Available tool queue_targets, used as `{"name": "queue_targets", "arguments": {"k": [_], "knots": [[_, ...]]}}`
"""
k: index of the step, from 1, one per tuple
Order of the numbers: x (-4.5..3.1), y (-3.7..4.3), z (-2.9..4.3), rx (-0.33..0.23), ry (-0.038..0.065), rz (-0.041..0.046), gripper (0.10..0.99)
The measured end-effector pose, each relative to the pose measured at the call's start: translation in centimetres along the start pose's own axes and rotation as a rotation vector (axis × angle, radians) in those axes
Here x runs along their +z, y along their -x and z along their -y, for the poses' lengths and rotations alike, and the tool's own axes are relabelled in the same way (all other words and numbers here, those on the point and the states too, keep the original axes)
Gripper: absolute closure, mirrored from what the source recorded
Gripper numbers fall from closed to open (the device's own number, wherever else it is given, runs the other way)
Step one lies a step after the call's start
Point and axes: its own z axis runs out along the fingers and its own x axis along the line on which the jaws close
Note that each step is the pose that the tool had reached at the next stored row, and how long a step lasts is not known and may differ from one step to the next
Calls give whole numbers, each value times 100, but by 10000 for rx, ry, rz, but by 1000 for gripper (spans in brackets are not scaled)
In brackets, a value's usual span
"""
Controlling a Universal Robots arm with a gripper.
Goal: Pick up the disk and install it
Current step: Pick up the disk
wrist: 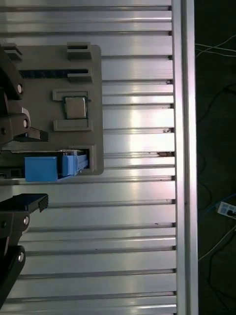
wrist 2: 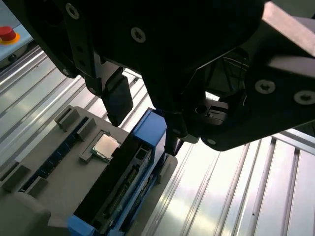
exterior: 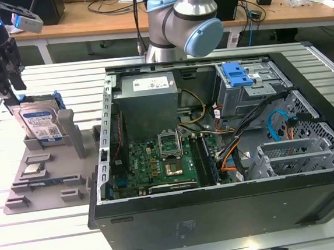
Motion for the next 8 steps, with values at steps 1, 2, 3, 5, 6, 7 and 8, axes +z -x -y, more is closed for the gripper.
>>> {"name": "queue_targets", "arguments": {"k": [1,2,3,5,6,7,8], "knots": [[20,1,8,-86,0,-21,545],[37,1,16,-152,-1,-35,545],[62,1,30,-211,0,-50,545],[130,9,57,-302,0,-89,545],[162,13,69,-341,1,-103,545],[195,18,79,-383,0,-119,545],[235,22,85,-439,2,-137,545]]}}
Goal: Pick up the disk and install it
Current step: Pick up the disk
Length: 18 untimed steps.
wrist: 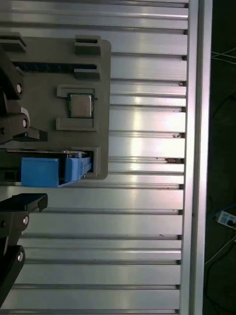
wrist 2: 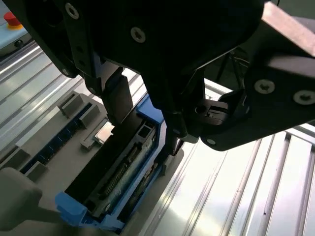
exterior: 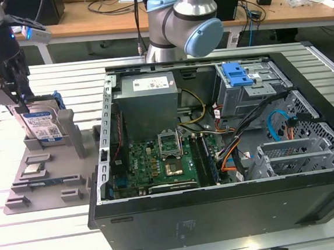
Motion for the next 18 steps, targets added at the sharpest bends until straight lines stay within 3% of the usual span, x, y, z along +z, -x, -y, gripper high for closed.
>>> {"name": "queue_targets", "arguments": {"k": [5,7,15,16,17,18], "knots": [[159,23,9,-219,0,-27,545],[181,24,9,-224,1,-29,545],[190,24,9,-224,0,-29,545],[190,24,9,-223,0,-30,627],[191,24,9,-223,0,-29,627],[191,24,9,-224,0,-28,690]]}}
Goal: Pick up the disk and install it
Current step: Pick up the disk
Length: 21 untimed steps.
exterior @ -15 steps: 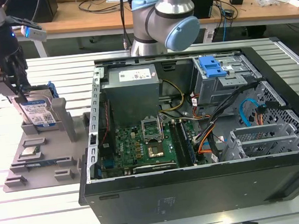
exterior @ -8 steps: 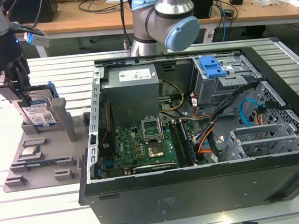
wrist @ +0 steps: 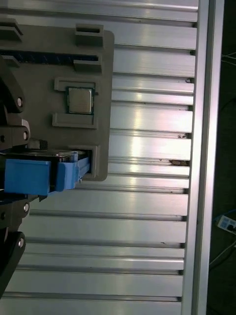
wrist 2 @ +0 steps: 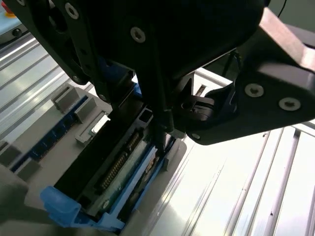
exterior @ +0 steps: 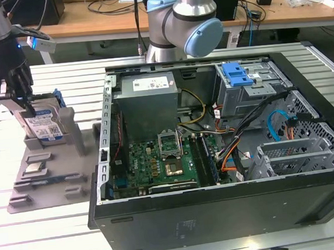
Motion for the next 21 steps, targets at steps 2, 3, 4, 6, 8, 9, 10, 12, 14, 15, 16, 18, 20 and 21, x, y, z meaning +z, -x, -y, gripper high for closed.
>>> {"name": "queue_targets", "arguments": {"k": [2,3,4,6,8,9,10,12,14,15,16,18,20,21], "knots": [[0,0,0,0,0,-1,718],[0,0,0,0,0,-2,718],[0,0,0,0,0,-2,718],[0,0,0,0,0,-2,718],[0,0,0,0,0,-3,718],[0,0,0,1,0,-3,718],[0,0,0,0,0,-3,718],[0,0,0,0,0,-3,718],[0,0,0,0,1,-4,718],[1,0,0,0,0,-4,718],[1,0,0,0,-1,-4,718],[-7,1,0,0,-3,-3,718],[-37,3,-1,0,0,-4,718],[-53,4,-2,0,0,-5,718]]}}
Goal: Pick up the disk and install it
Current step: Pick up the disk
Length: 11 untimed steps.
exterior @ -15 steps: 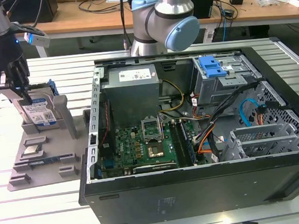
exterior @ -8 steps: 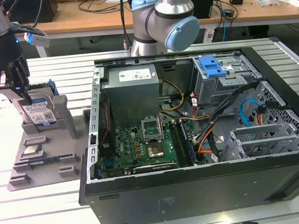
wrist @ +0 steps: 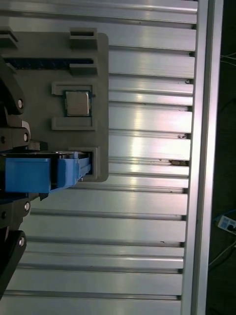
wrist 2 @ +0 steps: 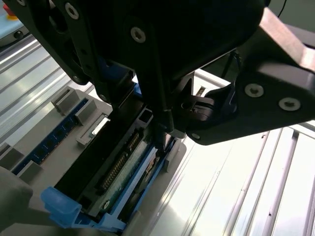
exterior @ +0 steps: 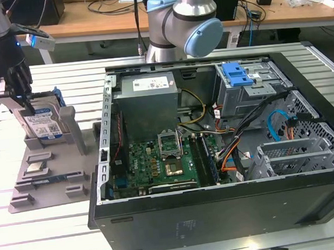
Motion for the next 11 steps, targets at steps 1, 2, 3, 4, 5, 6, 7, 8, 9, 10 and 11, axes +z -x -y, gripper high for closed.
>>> {"name": "queue_targets", "arguments": {"k": [1,2,3,4,5,6,7,8,9,10,11], "knots": [[-8,1,0,0,0,0,718],[-30,2,-1,1,0,0,718],[-62,5,-3,1,0,0,718],[-90,7,-4,1,0,0,718],[-121,9,-5,1,0,1,718],[-169,13,-7,0,0,0,718],[-204,15,-8,0,1,0,718],[-217,16,-9,1,0,0,718],[-229,16,-9,0,0,0,718],[-250,18,-10,0,0,0,718],[-261,18,-11,1,0,0,718]]}}
